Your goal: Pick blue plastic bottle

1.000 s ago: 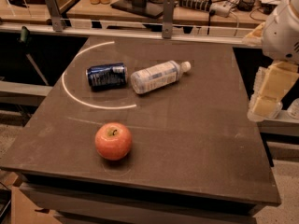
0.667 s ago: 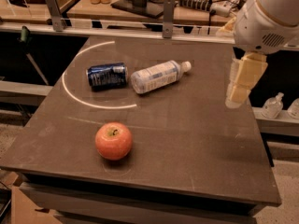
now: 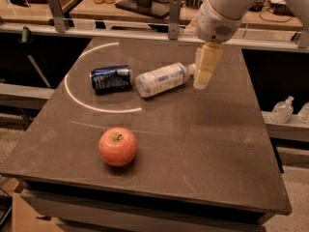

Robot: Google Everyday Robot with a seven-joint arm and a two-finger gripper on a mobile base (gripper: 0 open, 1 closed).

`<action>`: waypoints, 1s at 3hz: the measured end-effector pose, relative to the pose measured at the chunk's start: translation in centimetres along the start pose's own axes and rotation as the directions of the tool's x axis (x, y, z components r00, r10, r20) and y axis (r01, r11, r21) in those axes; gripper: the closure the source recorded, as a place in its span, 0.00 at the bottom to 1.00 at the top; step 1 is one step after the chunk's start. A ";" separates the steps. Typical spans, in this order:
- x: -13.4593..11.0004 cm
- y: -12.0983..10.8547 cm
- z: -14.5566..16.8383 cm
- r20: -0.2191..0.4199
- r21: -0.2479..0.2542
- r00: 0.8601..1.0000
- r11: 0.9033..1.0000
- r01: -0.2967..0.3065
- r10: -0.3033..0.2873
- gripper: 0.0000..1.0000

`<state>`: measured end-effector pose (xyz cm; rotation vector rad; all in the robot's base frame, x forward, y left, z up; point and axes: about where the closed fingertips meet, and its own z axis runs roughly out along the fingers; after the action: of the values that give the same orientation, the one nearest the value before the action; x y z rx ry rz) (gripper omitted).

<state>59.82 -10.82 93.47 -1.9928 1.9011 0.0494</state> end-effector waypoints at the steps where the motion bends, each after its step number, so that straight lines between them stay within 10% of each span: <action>1: -2.0 -2.8 3.8 0.042 -0.063 0.999 0.998 0.025 -0.023 0.00; 3: -4.2 -2.7 9.9 0.087 -0.194 0.996 0.980 0.032 -0.015 0.00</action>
Offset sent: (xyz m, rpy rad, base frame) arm 0.0542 0.0851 -0.0769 0.0762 0.2313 0.1365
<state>64.45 -3.83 86.24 -2.1023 1.8811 0.3217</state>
